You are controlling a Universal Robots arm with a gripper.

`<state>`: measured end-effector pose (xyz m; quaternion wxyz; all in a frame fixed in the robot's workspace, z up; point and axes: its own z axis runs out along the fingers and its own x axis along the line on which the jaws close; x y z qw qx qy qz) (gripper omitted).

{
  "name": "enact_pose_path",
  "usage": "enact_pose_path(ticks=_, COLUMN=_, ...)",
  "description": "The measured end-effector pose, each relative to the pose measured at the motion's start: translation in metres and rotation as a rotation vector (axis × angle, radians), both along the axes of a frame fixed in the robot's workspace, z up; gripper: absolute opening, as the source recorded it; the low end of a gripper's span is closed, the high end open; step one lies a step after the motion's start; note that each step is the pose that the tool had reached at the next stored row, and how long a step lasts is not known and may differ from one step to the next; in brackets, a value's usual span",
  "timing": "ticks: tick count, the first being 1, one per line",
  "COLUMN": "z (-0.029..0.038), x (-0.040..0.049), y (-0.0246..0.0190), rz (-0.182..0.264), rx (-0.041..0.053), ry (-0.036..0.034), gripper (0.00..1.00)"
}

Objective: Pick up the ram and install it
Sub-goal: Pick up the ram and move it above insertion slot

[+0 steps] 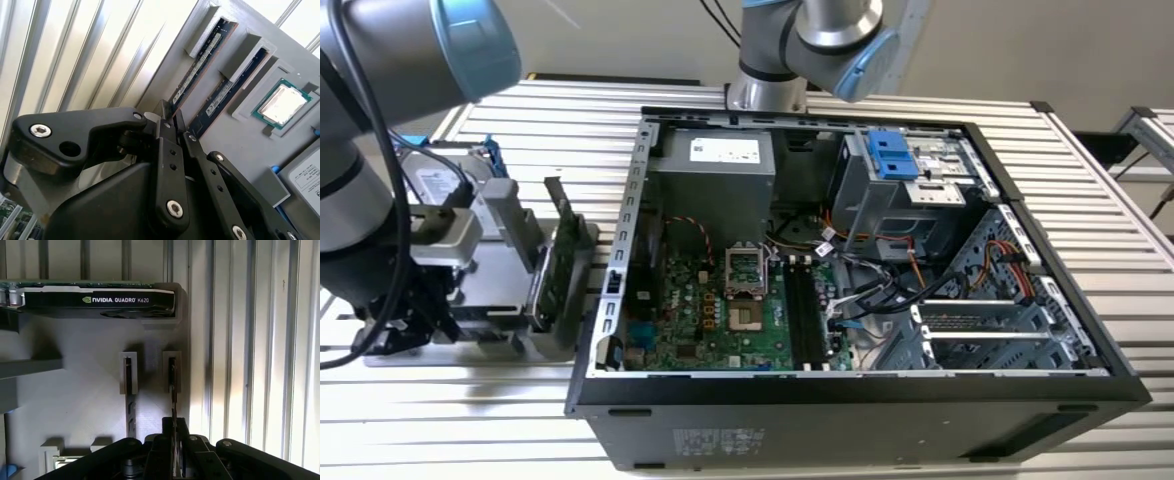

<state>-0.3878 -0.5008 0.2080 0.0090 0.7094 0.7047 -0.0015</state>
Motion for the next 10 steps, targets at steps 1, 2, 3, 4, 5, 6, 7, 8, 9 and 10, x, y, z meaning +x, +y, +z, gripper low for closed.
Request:
enact_pose_path(ticks=1, z=0.0005, x=0.0000, y=0.0000, rz=0.000, rx=-0.0001, ry=0.0001, gripper=0.00)
enact_pose_path(ticks=2, z=0.0010, x=0.0000, y=0.0000, rz=0.000, rx=-0.0001, ry=0.0002, gripper=0.00)
enact_pose_path(ticks=3, z=0.0015, x=0.0000, y=0.0000, rz=0.000, rx=-0.0001, ry=0.0001, gripper=0.00)
enact_pose_path(ticks=4, z=0.0020, x=0.0000, y=0.0000, rz=0.000, rx=-0.0001, ry=0.0001, gripper=0.00)
enact_pose_path(ticks=5, z=0.0024, x=0.0000, y=0.0000, rz=0.000, rx=-0.0001, ry=0.0001, gripper=0.00)
enact_pose_path(ticks=6, z=0.0028, x=0.0000, y=0.0000, rz=0.000, rx=0.0000, ry=0.0000, gripper=0.00)
enact_pose_path(ticks=7, z=0.0033, x=0.0000, y=0.0000, rz=0.000, rx=-0.0001, ry=0.0001, gripper=0.00)
enact_pose_path(ticks=8, z=0.0039, x=0.0000, y=0.0000, rz=0.000, rx=-0.0002, ry=0.0003, gripper=0.00)
enact_pose_path(ticks=9, z=0.0044, x=0.0000, y=0.0000, rz=0.000, rx=-0.0002, ry=0.0002, gripper=0.00)
enact_pose_path(ticks=10, z=0.0048, x=0.0000, y=0.0000, rz=0.000, rx=-0.0001, ry=0.0002, gripper=0.00)
